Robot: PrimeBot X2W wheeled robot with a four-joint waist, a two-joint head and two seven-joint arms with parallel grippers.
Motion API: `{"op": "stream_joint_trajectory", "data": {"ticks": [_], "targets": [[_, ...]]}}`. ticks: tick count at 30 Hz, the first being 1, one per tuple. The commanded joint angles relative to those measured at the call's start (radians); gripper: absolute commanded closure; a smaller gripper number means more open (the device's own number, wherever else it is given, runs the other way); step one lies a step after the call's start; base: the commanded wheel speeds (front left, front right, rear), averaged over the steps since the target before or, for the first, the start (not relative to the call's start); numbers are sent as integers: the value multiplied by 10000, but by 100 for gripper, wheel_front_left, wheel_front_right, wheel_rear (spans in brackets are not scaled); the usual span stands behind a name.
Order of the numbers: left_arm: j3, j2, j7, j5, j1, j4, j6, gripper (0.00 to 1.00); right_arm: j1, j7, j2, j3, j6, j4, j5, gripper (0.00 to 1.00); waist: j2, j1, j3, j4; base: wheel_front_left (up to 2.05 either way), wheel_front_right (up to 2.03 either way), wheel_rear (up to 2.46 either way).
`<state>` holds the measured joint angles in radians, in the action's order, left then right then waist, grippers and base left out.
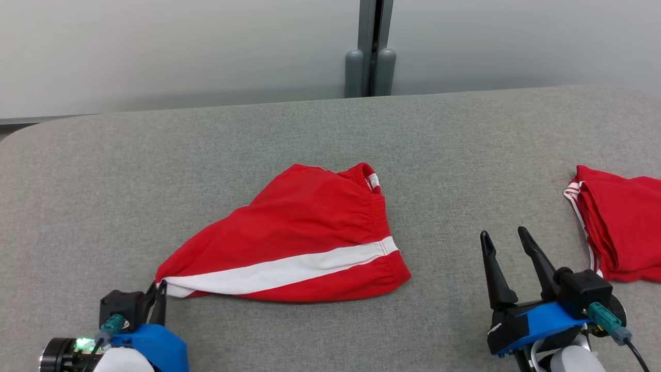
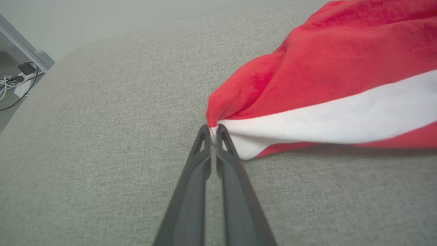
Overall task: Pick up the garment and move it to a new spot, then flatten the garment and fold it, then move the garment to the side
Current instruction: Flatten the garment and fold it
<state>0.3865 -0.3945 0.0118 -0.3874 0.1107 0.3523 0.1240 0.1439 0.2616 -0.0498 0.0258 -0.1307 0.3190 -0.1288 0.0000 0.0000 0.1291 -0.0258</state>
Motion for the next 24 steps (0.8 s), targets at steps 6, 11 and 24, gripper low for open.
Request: {"op": "stream_joint_trajectory", "data": {"ticks": [6,11,24], "targets": [[-460,-143,-574,-166,-93,-97,382,0,-123,48,-13,-50,-1,84,86,0,0,0,-110,-64,0,0,0],[-652,-164,-1138,-217,-256,-515,513,0,-195,48,-11,-48,-1,97,103,0,0,0,-255,57,0,0,0],[-331,839,-2021,-648,-679,-1410,444,0,109,-225,-11,821,-1,428,104,0,0,0,-424,473,0,0,0]]}}
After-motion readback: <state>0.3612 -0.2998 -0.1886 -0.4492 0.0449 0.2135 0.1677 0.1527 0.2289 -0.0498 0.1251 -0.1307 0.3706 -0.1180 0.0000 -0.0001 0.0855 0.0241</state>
